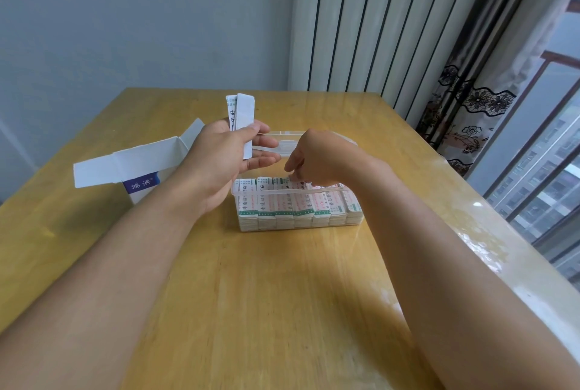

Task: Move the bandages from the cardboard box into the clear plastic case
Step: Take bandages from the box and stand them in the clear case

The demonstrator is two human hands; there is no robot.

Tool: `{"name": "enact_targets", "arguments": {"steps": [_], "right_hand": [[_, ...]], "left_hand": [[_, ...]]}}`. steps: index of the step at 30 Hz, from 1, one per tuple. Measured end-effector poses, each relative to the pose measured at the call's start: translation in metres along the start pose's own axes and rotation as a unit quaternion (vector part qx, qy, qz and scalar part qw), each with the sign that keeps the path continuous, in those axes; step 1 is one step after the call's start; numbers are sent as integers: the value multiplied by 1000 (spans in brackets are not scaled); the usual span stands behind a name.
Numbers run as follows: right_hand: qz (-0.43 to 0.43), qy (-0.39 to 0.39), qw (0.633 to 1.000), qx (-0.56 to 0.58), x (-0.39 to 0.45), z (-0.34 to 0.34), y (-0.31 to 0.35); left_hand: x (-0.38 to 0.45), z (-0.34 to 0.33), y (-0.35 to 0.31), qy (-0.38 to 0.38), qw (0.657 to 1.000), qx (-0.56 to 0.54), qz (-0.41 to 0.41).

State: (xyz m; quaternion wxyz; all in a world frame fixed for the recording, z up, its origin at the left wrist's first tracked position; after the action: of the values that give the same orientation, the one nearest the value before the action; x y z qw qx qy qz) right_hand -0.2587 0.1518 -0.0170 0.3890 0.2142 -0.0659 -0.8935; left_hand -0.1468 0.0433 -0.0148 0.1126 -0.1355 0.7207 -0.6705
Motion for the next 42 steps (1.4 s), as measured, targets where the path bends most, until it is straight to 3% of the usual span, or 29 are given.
{"name": "enact_targets", "arguments": {"steps": [14, 20, 28, 35, 39, 42], "right_hand": [[13, 6, 999, -29, 0, 3, -3], [-14, 71, 996, -45, -1, -6, -7], [2, 19, 999, -37, -3, 2, -6], [44, 26, 999, -11, -14, 14, -6], [86, 53, 993, 60, -29, 26, -11], [121, 1, 985, 119, -42, 46, -17]], "left_hand": [[0, -1, 0, 2, 1000, 0, -1], [-1, -1, 0, 5, 1000, -5, -2], [0, 0, 0, 3, 1000, -2, -2], [-1, -1, 0, 5, 1000, -4, -1], [-1, -1, -1, 8, 1000, 0, 0], [-2, -3, -2, 12, 1000, 8, 0]]}}
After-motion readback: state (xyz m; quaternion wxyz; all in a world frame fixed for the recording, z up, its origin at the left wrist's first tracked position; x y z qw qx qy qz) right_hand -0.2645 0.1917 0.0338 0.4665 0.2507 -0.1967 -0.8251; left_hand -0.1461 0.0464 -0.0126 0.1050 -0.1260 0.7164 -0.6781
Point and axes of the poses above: each hand's wrist, its own x-axis towards the middle knuckle, its own z-axis out of the back of the hand, y = z × x, the point moved 6 cm from there along x, towards the middle knuckle, and after that the axes turned 14 degrees about y, right-handed, at the moved point
